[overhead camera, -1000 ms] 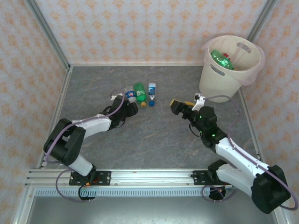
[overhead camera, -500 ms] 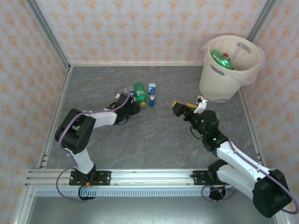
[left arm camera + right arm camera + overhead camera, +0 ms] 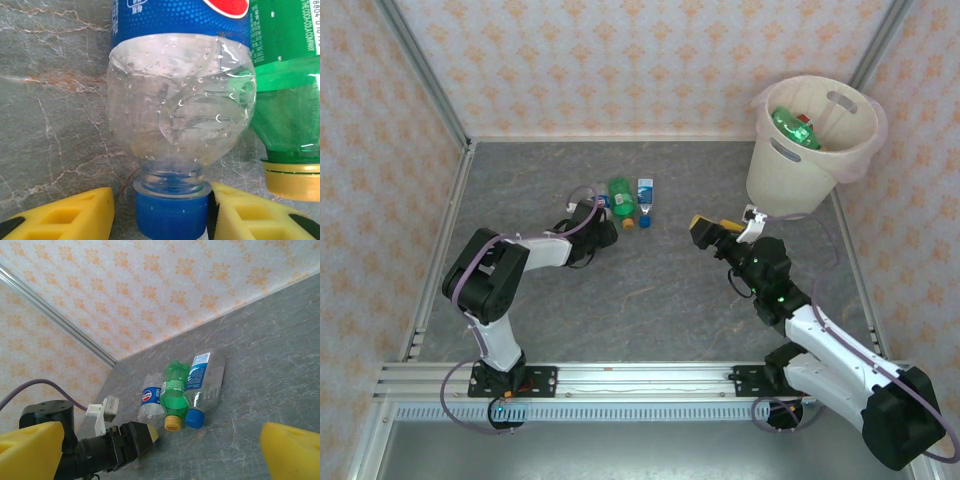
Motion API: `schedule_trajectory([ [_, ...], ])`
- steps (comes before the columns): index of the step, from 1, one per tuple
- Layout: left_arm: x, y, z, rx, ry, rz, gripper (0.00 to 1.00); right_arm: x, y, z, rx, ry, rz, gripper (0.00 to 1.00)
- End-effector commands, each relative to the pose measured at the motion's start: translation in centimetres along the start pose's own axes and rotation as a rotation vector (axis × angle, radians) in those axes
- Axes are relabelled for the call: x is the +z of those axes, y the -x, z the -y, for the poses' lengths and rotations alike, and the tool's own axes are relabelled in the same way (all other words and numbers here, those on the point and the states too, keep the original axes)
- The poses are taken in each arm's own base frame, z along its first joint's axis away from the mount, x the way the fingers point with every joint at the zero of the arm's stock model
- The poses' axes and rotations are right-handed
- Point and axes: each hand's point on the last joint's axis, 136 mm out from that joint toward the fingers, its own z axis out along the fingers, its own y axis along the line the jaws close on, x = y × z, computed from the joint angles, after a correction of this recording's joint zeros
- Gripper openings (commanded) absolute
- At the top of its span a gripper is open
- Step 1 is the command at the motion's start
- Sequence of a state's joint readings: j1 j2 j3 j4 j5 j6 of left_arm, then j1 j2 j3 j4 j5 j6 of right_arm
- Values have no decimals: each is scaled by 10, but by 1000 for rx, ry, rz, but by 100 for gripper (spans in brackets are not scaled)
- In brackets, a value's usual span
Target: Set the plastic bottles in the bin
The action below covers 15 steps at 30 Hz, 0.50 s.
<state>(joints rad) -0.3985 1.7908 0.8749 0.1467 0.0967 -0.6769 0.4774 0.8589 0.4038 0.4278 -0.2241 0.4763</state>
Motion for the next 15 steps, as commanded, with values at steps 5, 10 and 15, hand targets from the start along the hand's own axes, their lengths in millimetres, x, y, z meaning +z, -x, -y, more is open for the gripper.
schedule_trajectory([
  [5,2,8,-8,32,30,29,37,-2,11,-8,7,19,43,100],
  [10,-16,18,-9,39,33,75,31,-3,11,-10,10,27,39,100],
  [15,-40,24,-9,41,14,126,23,-2,9,-9,12,30,37,100],
])
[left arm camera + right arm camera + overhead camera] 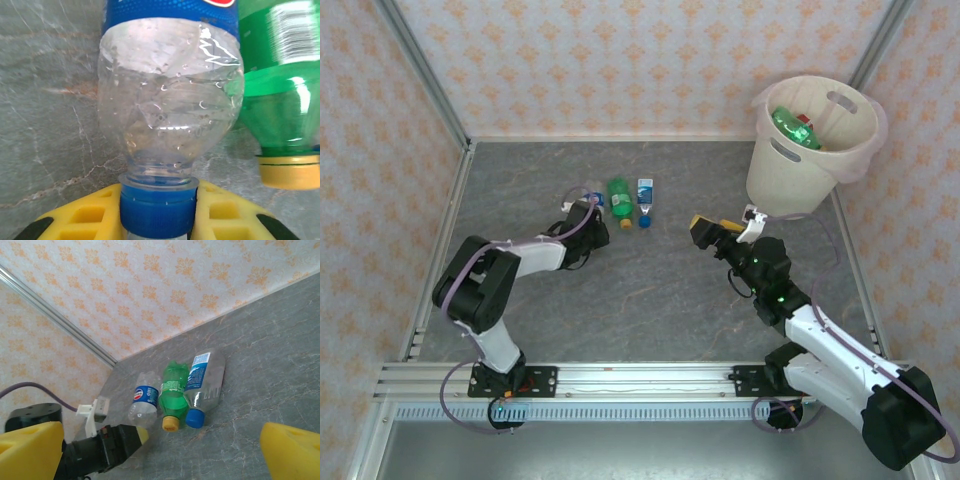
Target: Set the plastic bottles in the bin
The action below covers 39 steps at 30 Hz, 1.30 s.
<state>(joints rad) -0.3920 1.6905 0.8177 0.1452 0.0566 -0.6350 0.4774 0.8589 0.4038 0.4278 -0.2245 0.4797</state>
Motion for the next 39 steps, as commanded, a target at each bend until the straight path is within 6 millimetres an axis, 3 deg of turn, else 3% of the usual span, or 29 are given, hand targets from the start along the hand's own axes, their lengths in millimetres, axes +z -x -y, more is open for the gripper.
schedule_trajectory([
  [1,-22,15,-4,5,1,75,21,-2,9,-10,11,31,38,100],
  [7,-58,20,-1,19,-70,155,21,-3,9,-12,9,53,47,99],
  [12,-91,18,19,114,-133,210,21,0,10,-18,27,77,38,100],
  [19,-135,2,61,278,-248,282,22,13,5,-59,36,230,-101,100],
  [24,-154,-18,84,370,-344,298,22,22,-14,-96,19,358,-252,100],
  [28,-163,-37,97,451,-380,288,22,29,-36,-124,-45,412,-371,91],
  [39,-189,-56,112,533,-442,307,22,55,-58,-128,-3,361,-463,83],
])
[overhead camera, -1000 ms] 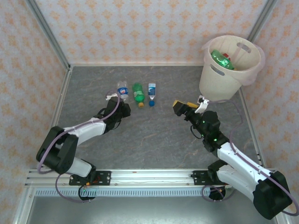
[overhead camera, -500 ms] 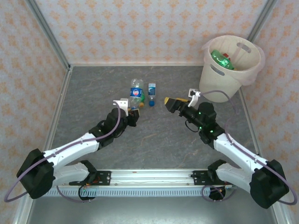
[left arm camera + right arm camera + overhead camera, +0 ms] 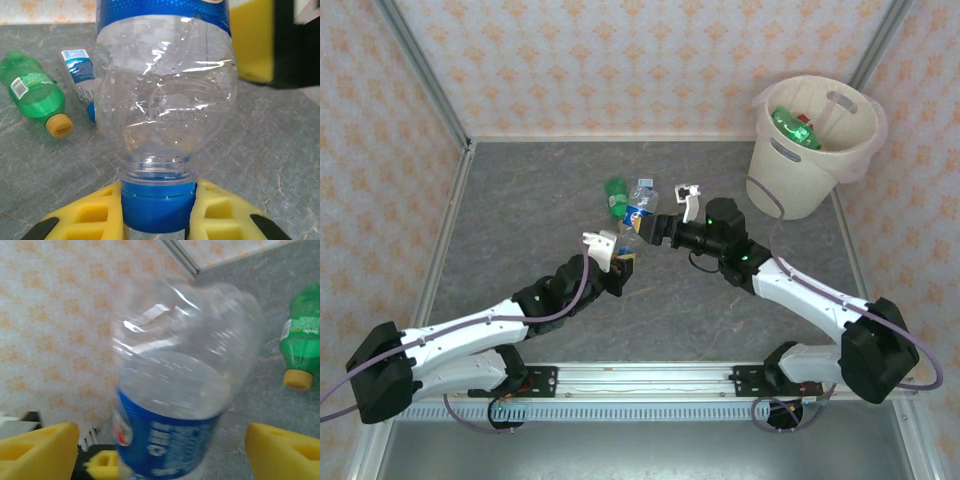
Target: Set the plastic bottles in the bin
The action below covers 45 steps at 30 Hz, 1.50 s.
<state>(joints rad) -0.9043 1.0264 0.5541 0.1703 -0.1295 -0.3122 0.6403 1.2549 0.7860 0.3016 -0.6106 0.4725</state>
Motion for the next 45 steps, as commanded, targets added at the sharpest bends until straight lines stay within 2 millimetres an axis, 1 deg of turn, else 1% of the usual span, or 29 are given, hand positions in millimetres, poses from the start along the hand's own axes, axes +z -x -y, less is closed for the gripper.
schedule_trajectory([
  [1,-7,3,0,32,7,25,22,5,6,-16,-6,39,-10,81],
  [4,-10,3,5,39,-13,29,21,9,3,-18,-2,46,-27,79],
  [9,-9,0,9,50,-24,13,21,11,3,-24,6,75,-34,79],
  [11,-8,-2,12,55,-31,5,21,11,4,-24,12,71,-28,77],
  [13,-7,-4,13,60,-29,1,21,11,4,-23,17,68,-29,72],
  [15,-6,-5,13,61,-25,-1,22,11,4,-24,22,73,-31,62],
  [16,-6,-6,13,62,-22,-2,22,11,3,-24,23,75,-33,59],
  [20,-6,-8,10,55,-15,4,23,10,8,-24,29,62,-15,55],
  [21,-7,-9,10,53,-15,8,25,9,10,-23,34,51,-3,55],
  [22,-7,-9,9,47,-13,11,31,8,12,-22,39,42,9,54],
  [24,-9,-8,8,37,-10,17,52,6,17,-21,45,27,33,52],
  [26,-11,-7,5,25,-2,28,63,3,23,-21,47,9,62,51],
  [28,-14,-5,3,12,7,39,80,1,32,-21,38,-15,87,52],
  [29,-16,-4,1,7,8,44,85,0,36,-21,32,-28,94,52],
  [30,-18,-2,1,-3,8,54,88,-1,41,-20,27,-52,100,53],
  [31,-21,1,-1,-14,12,66,96,-3,48,-18,19,-80,111,53],
  [33,-27,5,-4,-37,13,91,99,-9,62,-13,13,-129,140,53],
  [35,-33,9,-5,-65,5,121,99,-20,83,-9,12,-164,187,53],
  [38,-42,15,-8,-98,1,157,99,-47,125,1,2,-253,289,54],
  [40,-47,20,-8,-110,-14,174,99,-70,156,7,-7,-326,373,56],
  [43,-52,23,-6,-125,-41,195,99,-105,196,19,-1,-434,488,56],
  [45,-55,24,-3,-138,-64,207,99,-129,219,29,27,-503,565,56],
])
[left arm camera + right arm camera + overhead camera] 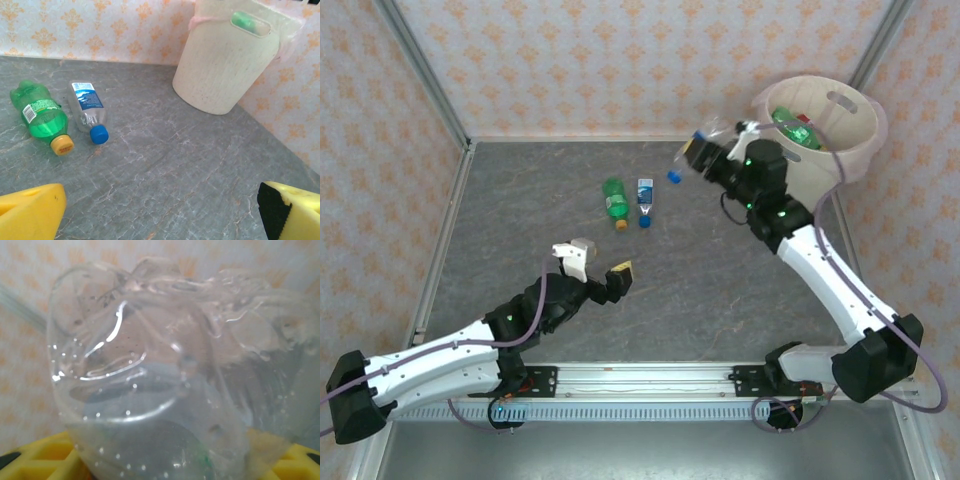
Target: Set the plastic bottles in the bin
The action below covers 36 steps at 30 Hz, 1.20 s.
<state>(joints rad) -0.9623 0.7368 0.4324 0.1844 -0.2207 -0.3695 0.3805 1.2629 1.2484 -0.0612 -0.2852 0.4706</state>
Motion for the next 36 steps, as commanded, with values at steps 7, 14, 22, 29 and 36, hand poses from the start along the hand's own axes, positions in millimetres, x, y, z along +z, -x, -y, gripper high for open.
schedule_trajectory([
  [7,-9,-2,9,-86,-91,30,99,-51,134,64,-2,-365,371,56],
  [14,-16,-5,8,-142,-125,49,99,-76,200,134,22,-622,551,55],
  [22,-22,-7,3,-148,-112,39,99,-67,237,200,82,-775,592,56],
  [29,-29,-5,-6,-154,-84,51,99,-35,251,230,35,-866,524,58],
  [36,-29,-10,-11,-154,-61,42,99,-23,248,238,24,-890,458,100],
])
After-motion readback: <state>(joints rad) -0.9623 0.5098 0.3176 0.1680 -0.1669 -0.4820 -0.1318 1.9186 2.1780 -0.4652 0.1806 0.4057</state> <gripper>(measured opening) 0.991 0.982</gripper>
